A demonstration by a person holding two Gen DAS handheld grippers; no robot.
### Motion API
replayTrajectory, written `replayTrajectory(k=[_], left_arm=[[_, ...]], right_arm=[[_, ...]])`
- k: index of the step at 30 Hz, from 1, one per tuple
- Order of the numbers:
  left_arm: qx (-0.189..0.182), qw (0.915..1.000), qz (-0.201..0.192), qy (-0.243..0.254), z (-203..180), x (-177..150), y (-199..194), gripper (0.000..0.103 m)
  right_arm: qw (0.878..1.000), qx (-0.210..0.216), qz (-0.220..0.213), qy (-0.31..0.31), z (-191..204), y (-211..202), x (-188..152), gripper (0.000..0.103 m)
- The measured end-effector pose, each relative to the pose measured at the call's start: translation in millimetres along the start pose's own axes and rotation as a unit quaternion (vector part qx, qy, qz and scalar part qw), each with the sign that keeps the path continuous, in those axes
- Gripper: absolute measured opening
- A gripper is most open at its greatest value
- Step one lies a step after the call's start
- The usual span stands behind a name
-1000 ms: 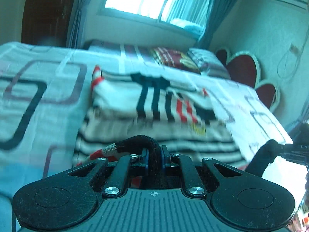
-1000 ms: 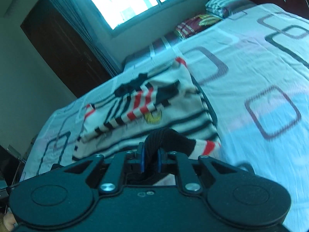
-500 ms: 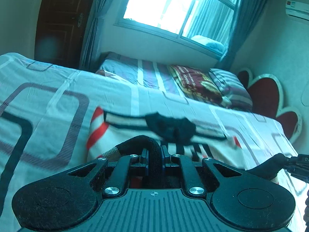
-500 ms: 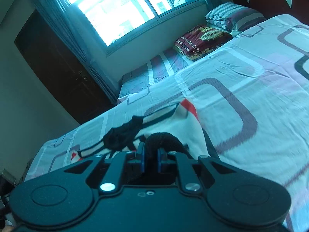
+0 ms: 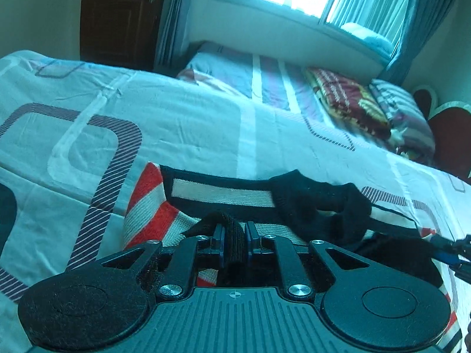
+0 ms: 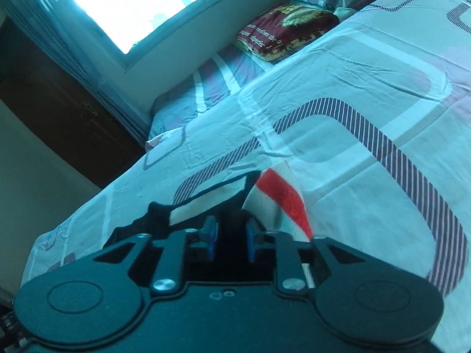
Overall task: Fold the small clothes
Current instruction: 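Grasp the black hem with both grippers and lift it up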
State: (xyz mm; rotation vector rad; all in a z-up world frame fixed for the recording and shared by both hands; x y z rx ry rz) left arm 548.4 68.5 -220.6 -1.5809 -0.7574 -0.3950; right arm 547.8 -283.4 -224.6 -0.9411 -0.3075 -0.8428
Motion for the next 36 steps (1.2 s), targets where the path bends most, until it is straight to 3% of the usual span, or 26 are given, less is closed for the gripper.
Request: replayTrajectory(k=[1,3,5,13,16,17,18,20,22,23,24,31,36], left_arm=[[0.0,1.0,0.0,0.001,0,2,0,0.03],[0.019,0.9994,-0.029,0.01,3,9,-8,0.098],[0.026,0.9969,-0.07,0.026,5,14,-21,0.103],[0.035,0.9918,-0.039,0.117,2,4,-6,0.102],[0.034,0.991,-0.017,0.129,0,-2,7,0.07],[0.03,0.991,-0.006,0.13,-1,-6,12,0.049],[0.03,0.9906,0.002,0.134,-2,-9,16,0.04],[0.032,0.9898,-0.003,0.139,-4,-12,16,0.038],[0.024,0.9899,-0.003,0.14,-7,-14,15,0.016],[0.03,0.9892,-0.008,0.143,-9,-13,14,0.007],[0.033,0.9882,-0.014,0.149,-11,-13,12,0.007],[0.041,0.9918,-0.062,0.104,-2,8,-3,0.006],[0.058,0.9927,-0.078,0.072,9,26,1,0.001]], right_arm=[[1.0,0.001,0.001,-0.005,2,0,1,0.04],[1.0,0.001,0.0,-0.021,5,-2,4,0.052],[0.999,-0.002,-0.003,-0.047,9,-8,7,0.058],[0.99,-0.014,0.038,-0.138,14,-2,-13,0.054],[0.985,-0.008,0.048,-0.166,20,1,-17,0.043],[0.983,-0.005,0.051,-0.177,23,1,-18,0.033],[0.98,-0.009,0.051,-0.19,25,1,-20,0.031],[0.977,-0.01,0.059,-0.204,26,4,-23,0.03],[0.976,-0.008,0.063,-0.209,25,6,-24,0.028],[0.973,-0.009,0.062,-0.22,26,6,-25,0.014],[0.972,-0.009,0.063,-0.226,27,5,-26,0.008],[0.975,-0.009,-0.008,-0.222,36,-13,0,0.008],[0.974,-0.022,-0.025,-0.222,39,-6,16,0.008]])
Point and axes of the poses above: each gripper's, at about its wrist camera, not at the fingertips, and y roughly the way its jaws point, z to its left, x to its top, the point moved 8 cm from there along y, roughly the way its jaws point, and after that the axes turned 5 degrees about x, right-handed, at the moved point
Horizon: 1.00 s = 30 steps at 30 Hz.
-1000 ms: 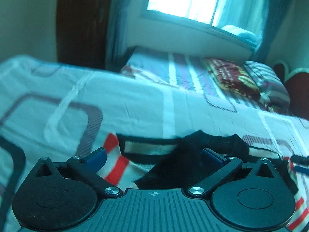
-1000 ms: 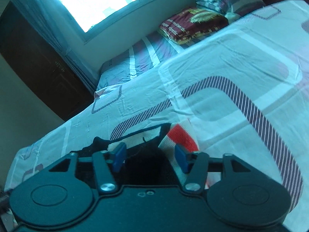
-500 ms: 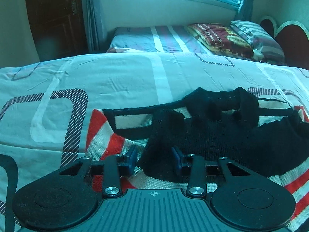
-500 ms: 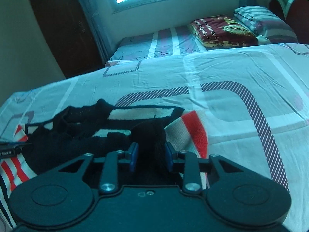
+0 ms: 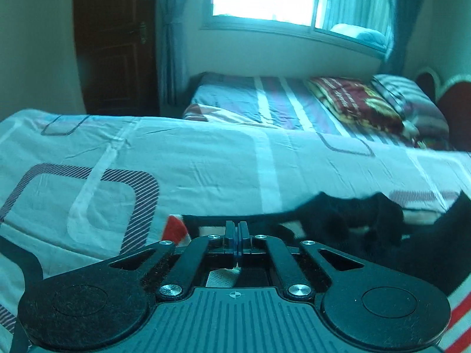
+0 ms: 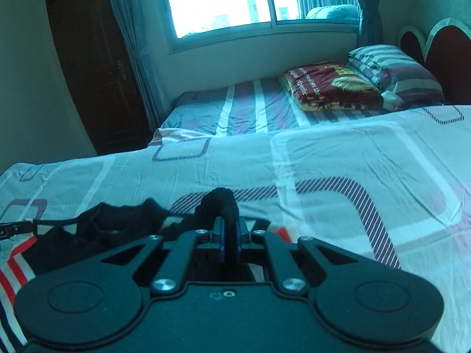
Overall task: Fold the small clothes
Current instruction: 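Grasp the black hem with both grippers and lift it up, then carry the hem over the folded collar section and open both grippers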
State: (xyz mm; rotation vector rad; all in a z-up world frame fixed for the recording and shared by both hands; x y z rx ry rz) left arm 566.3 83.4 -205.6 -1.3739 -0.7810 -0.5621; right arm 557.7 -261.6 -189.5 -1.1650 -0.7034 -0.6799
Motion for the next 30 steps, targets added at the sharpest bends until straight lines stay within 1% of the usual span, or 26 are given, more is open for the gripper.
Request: replayTrajectory(k=[2,3,4,5,6,8,9,10,11,12,13,14,15,16,18,19,20,21,22,23,24,26,28,29,30], left_arm=[[0.009,0.9999,0.007,-0.006,5,-3,7,0.001],[0.003,0.9998,0.02,-0.005,5,-8,11,0.001],[-0.012,0.9993,0.035,-0.002,3,-13,13,0.001],[-0.021,0.9989,0.042,0.006,0,-18,13,0.001],[-0.026,0.9987,0.04,0.019,-4,-21,11,0.001],[-0.034,0.9979,0.041,0.038,-10,-25,9,0.002],[-0.037,0.9975,0.044,0.04,-11,-26,9,0.002],[-0.037,0.9973,0.048,0.041,-11,-26,9,0.006],[-0.036,0.9972,0.052,0.04,-10,-26,9,0.021],[-0.031,0.9976,0.05,0.036,-7,-26,6,0.059],[-0.03,0.9983,0.038,0.032,-5,-24,2,0.082],[-0.032,0.9989,0.014,0.03,-3,-21,-6,0.103],[-0.024,0.9991,-0.008,0.034,-2,-19,-12,0.103],[-0.022,0.9987,-0.005,0.046,-3,-18,-12,0.103],[-0.03,0.9977,0.022,0.056,-6,-21,-3,0.103],[-0.03,0.9977,0.024,0.055,-6,-22,-2,0.103],[-0.031,0.9977,0.022,0.056,-6,-22,-1,0.099],[-0.032,0.9974,0.024,0.059,-7,-24,0,0.084],[-0.041,0.9967,0.035,0.061,-9,-26,4,0.074],[-0.05,0.9955,0.051,0.063,-12,-29,9,0.054],[-0.054,0.9943,0.06,0.069,-15,-33,12,0.037],[-0.051,0.9934,0.058,0.084,-22,-38,12,0.032],[-0.056,0.9934,0.06,0.081,-25,-38,11,0.013],[-0.048,0.9942,0.054,0.08,-26,-37,9,0.006],[-0.039,0.995,0.041,0.082,-25,-34,6,0.006]], right_arm=[[1.0,-0.009,0.006,0.003,-3,8,-5,0.008],[1.0,-0.015,0.015,0.005,-5,14,-9,0.008],[0.999,-0.024,0.036,0.01,-8,22,-17,0.008],[0.998,-0.019,0.055,0.022,-11,27,-24,0.009],[0.998,-0.008,0.058,0.036,-10,28,-30,0.013],[0.998,0.002,0.055,0.044,-9,25,-32,0.022],[0.997,0.004,0.054,0.046,-10,23,-31,0.022],[0.997,0.005,0.054,0.046,-9,22,-30,0.023],[0.997,0.007,0.054,0.049,-9,20,-30,0.023],[0.997,0.008,0.052,0.054,-10,18,-30,0.024],[0.997,0.01,0.05,0.058,-10,16,-29,0.025],[0.997,0.011,0.051,0.058,-10,15,-30,0.026],[0.997,0.01,0.052,0.058,-11,14,-32,0.026],[0.997,0.012,0.054,0.057,-10,14,-33,0.027],[0.997,0.013,0.057,0.054,-9,15,-36,0.026],[0.997,0.012,0.056,0.053,-9,14,-36,0.026],[0.997,0.012,0.054,0.056,-9,13,-36,0.026],[0.997,0.012,0.053,0.059,-9,12,-36,0.026],[0.997,0.01,0.055,0.058,-10,13,-36,0.026],[0.997,0.007,0.056,0.055,-11,13,-36,0.024],[0.997,0.005,0.055,0.053,-11,13,-36,0.024],[0.997,0.004,0.057,0.052,-11,15,-38,0.024],[0.997,0.007,0.063,0.042,-7,18,-39,0.027],[0.997,0.009,0.063,0.033,-4,18,-39,0.023],[0.998,0.014,0.062,0.025,0,18,-39,0.01]])
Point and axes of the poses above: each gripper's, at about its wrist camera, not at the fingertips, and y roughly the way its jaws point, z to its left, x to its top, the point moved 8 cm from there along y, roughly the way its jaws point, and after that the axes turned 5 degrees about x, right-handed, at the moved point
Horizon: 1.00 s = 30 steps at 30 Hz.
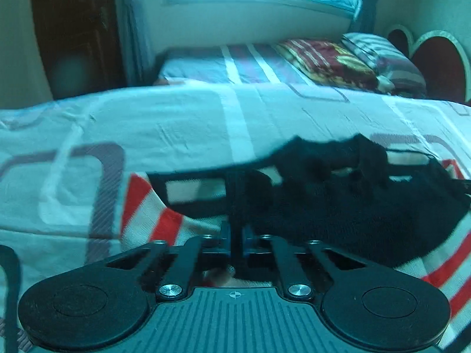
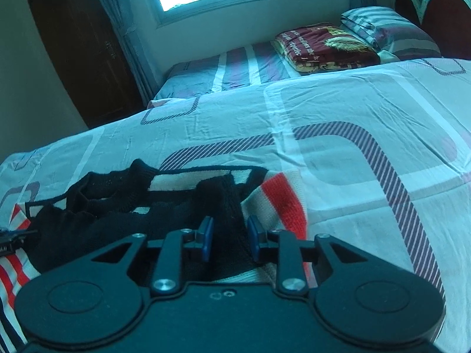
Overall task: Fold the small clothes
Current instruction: 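Carry the hem over the folded collar section and open both grippers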
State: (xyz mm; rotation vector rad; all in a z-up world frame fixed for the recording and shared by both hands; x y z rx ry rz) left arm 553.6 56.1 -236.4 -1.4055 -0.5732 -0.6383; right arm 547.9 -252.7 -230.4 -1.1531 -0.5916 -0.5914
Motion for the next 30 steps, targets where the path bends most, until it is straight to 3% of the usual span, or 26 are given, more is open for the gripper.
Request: replayTrajectory(k=[5,8,10,13,17,19,20,21,23,27,30], left_arm=[[0.029,0.9971,-0.049,-0.05,21,19,-15,0.006],[0.035,0.9959,-0.042,-0.071,31,23,-8,0.006],[0.048,0.9961,-0.033,-0.066,31,14,2,0.006],[0.061,0.9965,-0.013,-0.055,30,0,18,0.006],[0.074,0.997,-0.02,-0.006,16,0,5,0.008],[0.066,0.9975,-0.017,-0.018,16,1,-8,0.03],[0.061,0.9975,-0.026,-0.025,16,2,-16,0.067],[0.06,0.9967,-0.046,-0.029,15,3,-28,0.091],[0.055,0.9949,-0.083,-0.013,5,7,-49,0.092],[0.002,0.9974,-0.067,0.027,-32,0,-61,0.092],[-0.018,0.9965,-0.059,0.056,-56,-17,-62,0.092]], right_arm=[[0.999,-0.005,-0.053,0.003,5,-17,16,0.008],[0.999,-0.014,-0.049,0.011,0,-13,23,0.008],[0.999,-0.042,-0.028,0.01,-10,0,14,0.008],[0.999,-0.046,-0.022,0.019,-19,10,5,0.007],[0.999,-0.038,-0.021,0.02,-10,-3,9,0.024],[0.998,-0.034,-0.041,0.019,-5,-19,12,0.028],[0.998,-0.026,-0.046,0.018,0,-26,13,0.029],[0.999,-0.017,-0.048,0.017,6,-31,12,0.03],[0.999,0.006,-0.042,0.001,23,-36,8,0.03],[0.998,0.055,-0.013,-0.037,66,-34,-12,0.029],[0.996,0.068,-0.01,-0.058,86,-37,-34,0.028]])
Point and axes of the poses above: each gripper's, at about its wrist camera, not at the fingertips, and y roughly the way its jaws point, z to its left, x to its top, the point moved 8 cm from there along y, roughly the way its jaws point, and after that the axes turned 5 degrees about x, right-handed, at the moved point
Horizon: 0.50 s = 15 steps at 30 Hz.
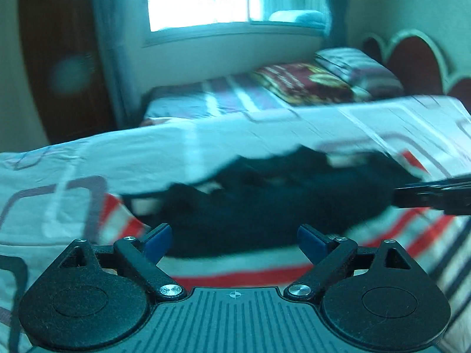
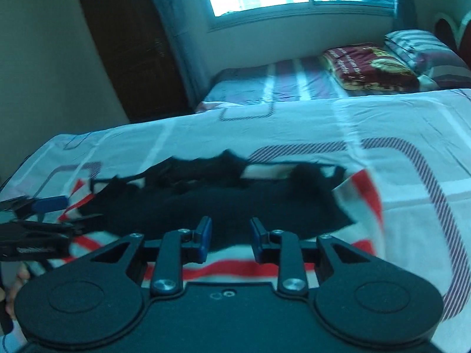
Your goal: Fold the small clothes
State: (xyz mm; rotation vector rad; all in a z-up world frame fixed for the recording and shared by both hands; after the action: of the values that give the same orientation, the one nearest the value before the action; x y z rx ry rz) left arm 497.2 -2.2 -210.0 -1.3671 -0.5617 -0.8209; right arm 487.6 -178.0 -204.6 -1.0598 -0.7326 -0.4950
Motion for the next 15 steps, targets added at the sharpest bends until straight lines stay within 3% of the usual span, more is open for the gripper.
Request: replayTrajectory(k=[3,4,5,7,12,15], left_arm=[[0.005,0.9993,0.027,0.027,-18,-17,17,0.092],[0.009,0.9995,0.027,0.015,-18,-19,21,0.093],[0.017,0.9992,0.034,-0.008,-13,-20,26,0.103],[0.015,0.9965,0.053,-0.063,-3,-21,35,0.103],[0.026,0.9955,0.055,-0.073,-5,-25,25,0.103],[0.013,0.995,0.048,-0.087,-3,-20,15,0.103]], right_arm=[[0.999,-0.026,0.028,-0.031,0,21,-18,0.022],[0.999,-0.033,0.021,-0.035,-3,26,-18,0.022],[0.998,-0.04,0.013,-0.042,-6,31,-16,0.022],[0.999,-0.041,0.003,-0.022,-15,37,-12,0.022],[0.999,-0.048,0.01,-0.017,-13,33,-11,0.023],[1.0,-0.025,0.009,0.015,-8,25,-3,0.027]])
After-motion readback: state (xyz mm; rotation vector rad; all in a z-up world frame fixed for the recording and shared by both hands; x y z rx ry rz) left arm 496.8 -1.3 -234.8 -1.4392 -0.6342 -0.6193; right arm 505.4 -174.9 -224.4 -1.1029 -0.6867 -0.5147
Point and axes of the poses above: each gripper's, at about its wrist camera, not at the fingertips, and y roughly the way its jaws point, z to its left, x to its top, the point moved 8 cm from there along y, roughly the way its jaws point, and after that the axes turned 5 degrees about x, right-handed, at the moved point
